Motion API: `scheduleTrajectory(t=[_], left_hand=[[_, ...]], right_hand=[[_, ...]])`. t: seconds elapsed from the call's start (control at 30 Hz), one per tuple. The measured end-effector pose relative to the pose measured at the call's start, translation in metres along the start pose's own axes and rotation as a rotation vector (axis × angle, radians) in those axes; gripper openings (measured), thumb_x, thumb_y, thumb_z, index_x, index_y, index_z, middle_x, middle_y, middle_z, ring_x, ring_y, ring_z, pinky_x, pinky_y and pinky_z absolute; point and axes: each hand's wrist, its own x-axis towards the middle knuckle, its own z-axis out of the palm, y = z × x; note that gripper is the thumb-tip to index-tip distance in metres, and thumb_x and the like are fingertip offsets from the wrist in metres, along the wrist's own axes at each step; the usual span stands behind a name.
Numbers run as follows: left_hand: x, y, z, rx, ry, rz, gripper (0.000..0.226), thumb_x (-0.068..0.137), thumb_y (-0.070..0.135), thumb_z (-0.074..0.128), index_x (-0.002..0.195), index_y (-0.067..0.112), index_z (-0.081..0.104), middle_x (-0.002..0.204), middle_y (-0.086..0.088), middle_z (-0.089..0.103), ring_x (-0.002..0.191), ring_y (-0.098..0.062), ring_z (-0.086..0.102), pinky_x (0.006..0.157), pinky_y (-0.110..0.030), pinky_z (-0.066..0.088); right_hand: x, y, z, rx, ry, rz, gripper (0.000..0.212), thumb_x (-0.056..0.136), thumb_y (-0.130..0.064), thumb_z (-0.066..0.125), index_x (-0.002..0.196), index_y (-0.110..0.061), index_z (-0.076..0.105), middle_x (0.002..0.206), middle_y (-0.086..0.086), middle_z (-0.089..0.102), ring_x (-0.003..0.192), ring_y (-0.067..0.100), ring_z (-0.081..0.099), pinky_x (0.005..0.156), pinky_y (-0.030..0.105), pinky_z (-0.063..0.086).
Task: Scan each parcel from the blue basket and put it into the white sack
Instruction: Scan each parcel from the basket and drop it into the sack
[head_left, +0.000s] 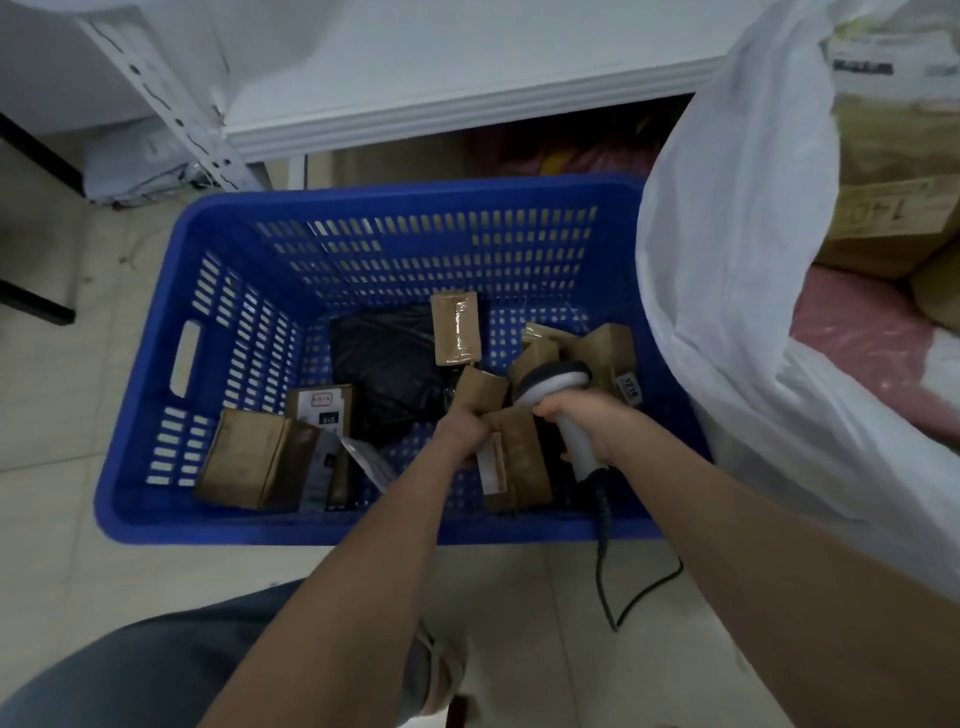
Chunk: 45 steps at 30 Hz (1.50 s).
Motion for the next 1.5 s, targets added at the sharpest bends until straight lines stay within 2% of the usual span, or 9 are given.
scheduleTrajectory(t=[0.2,0.3,0.43,0.67,0.8,1.0,1.13,1.33,1.5], left_hand=[[-0.002,0.005,0.001,-0.299,-0.031,-0.15,0.028,0.1,0.031,0.038,0.107,0.009,0.054,0.092,-0.013,0.059,0.081,-0.027,0.059,0.071,-0.037,0.052],[-0.01,0.008,-0.006,-0.44,-0.052,-0.223,0.03,0.099,0.031,0.04,0.104,0.006,0.057,0.091,-0.015,0.062,0.081,-0.029,0.061,0.076,-0.041,0.054],[-0.031,0.011,-0.027,-0.629,0.041,-0.166,0.033,0.1,0.035,0.044,0.101,0.005,0.058,0.086,-0.014,0.061,0.077,-0.029,0.06,0.085,-0.047,0.053],[-0.107,0.015,-0.064,-0.812,0.085,-0.006,0.009,0.091,0.018,0.058,0.096,0.012,0.063,0.091,-0.007,0.064,0.082,-0.02,0.057,0.075,-0.039,0.048],[-0.152,0.012,-0.072,-0.93,0.042,0.092,0.025,0.098,0.034,0.05,0.108,0.015,0.064,0.096,-0.006,0.067,0.09,-0.024,0.06,0.071,-0.04,0.051],[-0.207,0.008,-0.074,-0.987,-0.027,0.209,0.03,0.093,0.036,0.059,0.109,0.011,0.062,0.109,-0.013,0.067,0.099,-0.03,0.061,0.076,-0.044,0.052],[-0.234,0.006,-0.074,-1.061,-0.114,0.129,0.063,0.077,0.047,0.073,0.121,0.006,0.052,0.129,-0.023,0.055,0.116,-0.043,0.051,0.089,-0.061,0.042],[-0.267,0.014,-0.065,-0.955,-0.224,0.101,0.077,0.083,0.065,0.054,0.135,0.009,0.049,0.143,-0.022,0.042,0.134,-0.041,0.036,0.11,-0.062,0.017],[-0.266,0.024,-0.049,-1.192,-0.265,0.195,0.075,0.074,0.059,0.067,0.132,0.013,0.054,0.139,-0.018,0.05,0.126,-0.037,0.046,0.103,-0.059,0.036]], right_hand=[[0.015,0.002,0.001,0.212,-0.108,0.042,0.029,0.087,-0.022,0.065,0.109,-0.003,0.064,0.088,0.013,0.064,0.078,0.026,0.06,0.072,0.034,0.05],[0.016,0.005,0.007,0.305,-0.125,0.023,0.018,0.086,-0.024,0.066,0.091,-0.007,0.067,0.093,0.014,0.067,0.083,0.027,0.063,0.084,0.037,0.052],[-0.003,0.0,0.012,0.327,-0.093,-0.084,0.028,0.086,-0.027,0.066,0.108,-0.009,0.066,0.115,0.014,0.065,0.111,0.031,0.06,0.101,0.043,0.046],[-0.068,0.006,0.025,0.494,-0.015,-0.333,0.023,0.087,-0.016,0.069,0.106,-0.005,0.064,0.093,0.01,0.068,0.078,0.021,0.065,0.059,0.029,0.05],[-0.11,0.023,0.036,0.555,0.082,-0.46,0.026,0.079,-0.017,0.078,0.099,-0.004,0.067,0.093,0.013,0.072,0.085,0.027,0.069,0.076,0.039,0.058],[-0.121,0.044,0.041,0.541,0.202,-0.605,0.098,0.03,-0.049,0.082,0.121,-0.018,0.062,0.11,0.004,0.071,0.101,0.024,0.067,0.092,0.046,0.054],[-0.169,0.054,0.038,0.53,0.23,-0.644,0.068,0.059,-0.029,0.087,0.12,-0.018,0.061,0.114,0.003,0.069,0.105,0.023,0.064,0.094,0.047,0.052],[-0.19,0.067,0.035,0.53,0.268,-0.688,0.055,0.067,-0.019,0.083,0.118,-0.016,0.063,0.111,0.004,0.069,0.103,0.023,0.064,0.094,0.048,0.052],[-0.19,0.074,0.03,0.546,0.266,-0.721,0.05,0.068,-0.011,0.082,0.114,-0.015,0.064,0.106,0.003,0.07,0.1,0.021,0.064,0.093,0.045,0.052]])
